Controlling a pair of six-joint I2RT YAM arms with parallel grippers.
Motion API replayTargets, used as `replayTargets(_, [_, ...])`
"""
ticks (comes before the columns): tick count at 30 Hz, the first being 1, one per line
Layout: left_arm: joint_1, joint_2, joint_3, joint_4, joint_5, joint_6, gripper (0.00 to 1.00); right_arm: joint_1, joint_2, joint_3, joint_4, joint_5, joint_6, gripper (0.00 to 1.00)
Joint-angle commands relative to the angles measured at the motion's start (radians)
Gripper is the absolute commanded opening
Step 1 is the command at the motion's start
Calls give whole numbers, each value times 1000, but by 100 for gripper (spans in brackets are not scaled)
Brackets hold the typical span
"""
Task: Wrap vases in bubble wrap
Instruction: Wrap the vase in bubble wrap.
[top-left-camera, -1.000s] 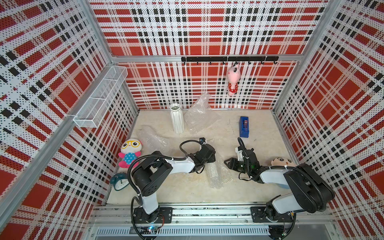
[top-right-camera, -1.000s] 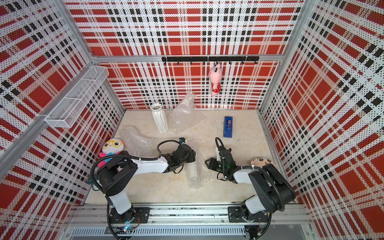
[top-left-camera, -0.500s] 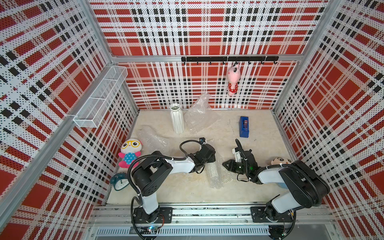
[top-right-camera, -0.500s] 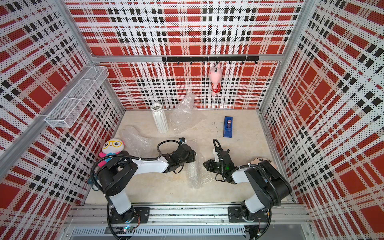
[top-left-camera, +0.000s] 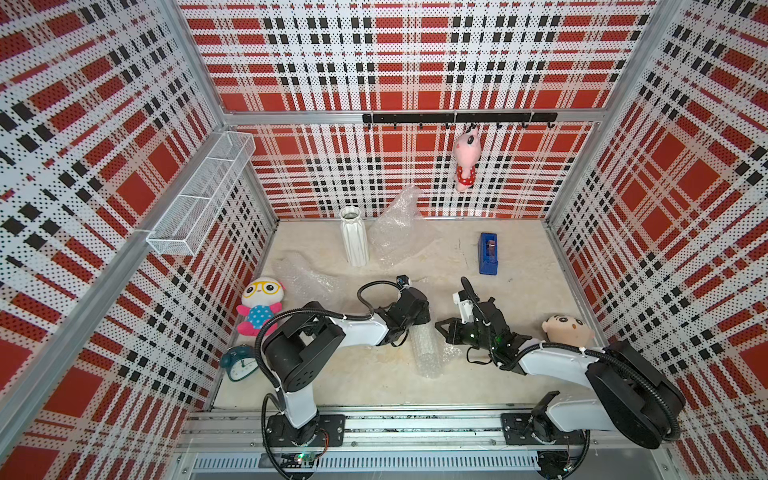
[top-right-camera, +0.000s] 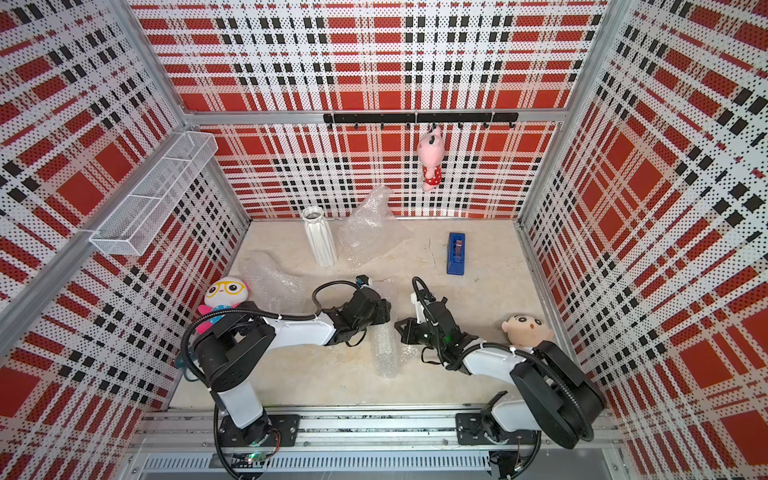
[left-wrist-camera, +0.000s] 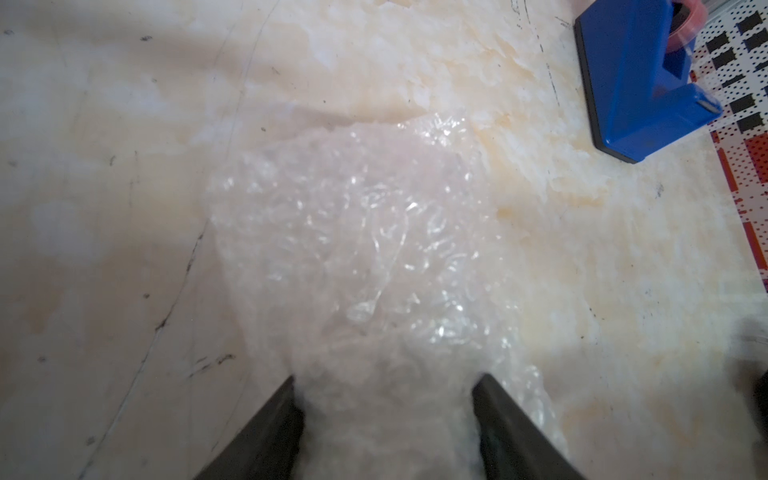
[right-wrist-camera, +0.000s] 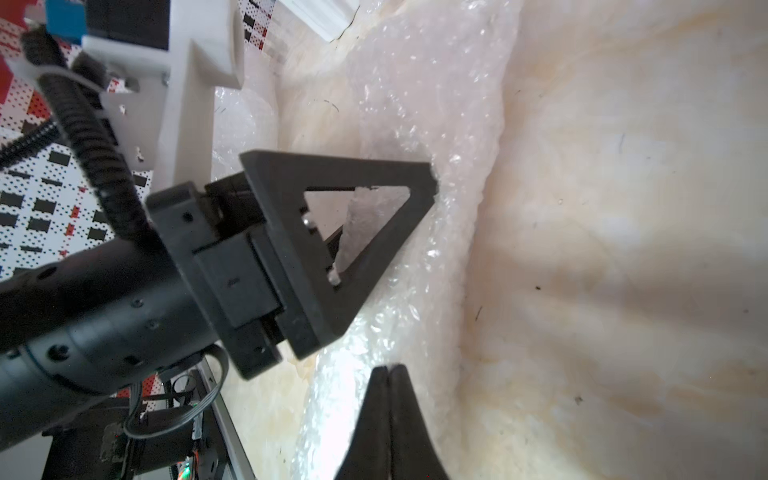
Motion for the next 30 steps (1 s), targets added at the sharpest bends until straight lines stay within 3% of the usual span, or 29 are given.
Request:
replayTargets(1, [5, 3, -36, -26, 22, -18, 66, 48, 3, 39, 53, 9, 0, 4])
replayTargets(7, [18, -32, -93, 52, 60, -62, 65, 103, 75, 68, 57, 53, -11, 7])
replayTargets(20, [59, -177, -232, 241, 176, -145, 93, 118, 159, 74, 112, 72, 0, 8])
replayTargets(26, [55, -223, -266, 294, 181, -158, 100, 123, 164, 77, 114, 71, 0, 8])
replayTargets(30, [49, -211, -246, 271, 189, -134, 98, 125, 163, 79, 111, 73, -2, 8])
